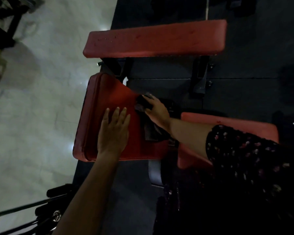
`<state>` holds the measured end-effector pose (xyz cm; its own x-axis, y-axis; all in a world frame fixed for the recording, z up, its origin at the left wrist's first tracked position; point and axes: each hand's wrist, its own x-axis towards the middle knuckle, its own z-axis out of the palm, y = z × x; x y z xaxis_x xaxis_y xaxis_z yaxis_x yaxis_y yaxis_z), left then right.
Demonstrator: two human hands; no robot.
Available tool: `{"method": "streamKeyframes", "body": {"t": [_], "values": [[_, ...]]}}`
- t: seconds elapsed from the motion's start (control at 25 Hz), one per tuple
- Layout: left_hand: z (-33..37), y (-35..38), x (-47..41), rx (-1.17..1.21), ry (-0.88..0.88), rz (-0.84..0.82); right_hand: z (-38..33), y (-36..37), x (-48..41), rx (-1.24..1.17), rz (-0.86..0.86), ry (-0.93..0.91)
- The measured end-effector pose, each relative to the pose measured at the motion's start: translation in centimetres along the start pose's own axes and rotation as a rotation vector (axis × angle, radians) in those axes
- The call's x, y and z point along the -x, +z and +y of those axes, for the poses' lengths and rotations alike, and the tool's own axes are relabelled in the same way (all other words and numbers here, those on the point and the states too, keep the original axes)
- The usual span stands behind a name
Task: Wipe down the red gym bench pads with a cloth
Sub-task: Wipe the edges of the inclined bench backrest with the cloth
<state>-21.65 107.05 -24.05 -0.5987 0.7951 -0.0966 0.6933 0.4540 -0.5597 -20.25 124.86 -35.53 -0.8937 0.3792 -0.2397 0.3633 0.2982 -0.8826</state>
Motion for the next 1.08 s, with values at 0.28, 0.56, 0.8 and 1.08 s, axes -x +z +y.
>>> {"method": "streamKeyframes", "body": {"t": [0.28, 0.56, 0.8, 1.08], "values": [[1.1, -0.5, -0.6, -0.045, -0.010, -0.159, 0.4, -0.6, -4.1, -0.109, -0.095, 0.126], [1.9, -0.4, -2.2, -0.127, 0.026, -0.241, 3.2, 4.9, 7.0, -0.090, -0.072, 0.149], [3.3, 0.5, -2.2, -0.134, 0.093, -0.234, 4.5, 10.4, 17.5, -0.067, -0.213, 0.222], [4.4, 2.2, -1.6, -0.156, 0.145, -0.211, 6.4, 12.9, 20.8, -0.270, 0.086, 0.448]]}}
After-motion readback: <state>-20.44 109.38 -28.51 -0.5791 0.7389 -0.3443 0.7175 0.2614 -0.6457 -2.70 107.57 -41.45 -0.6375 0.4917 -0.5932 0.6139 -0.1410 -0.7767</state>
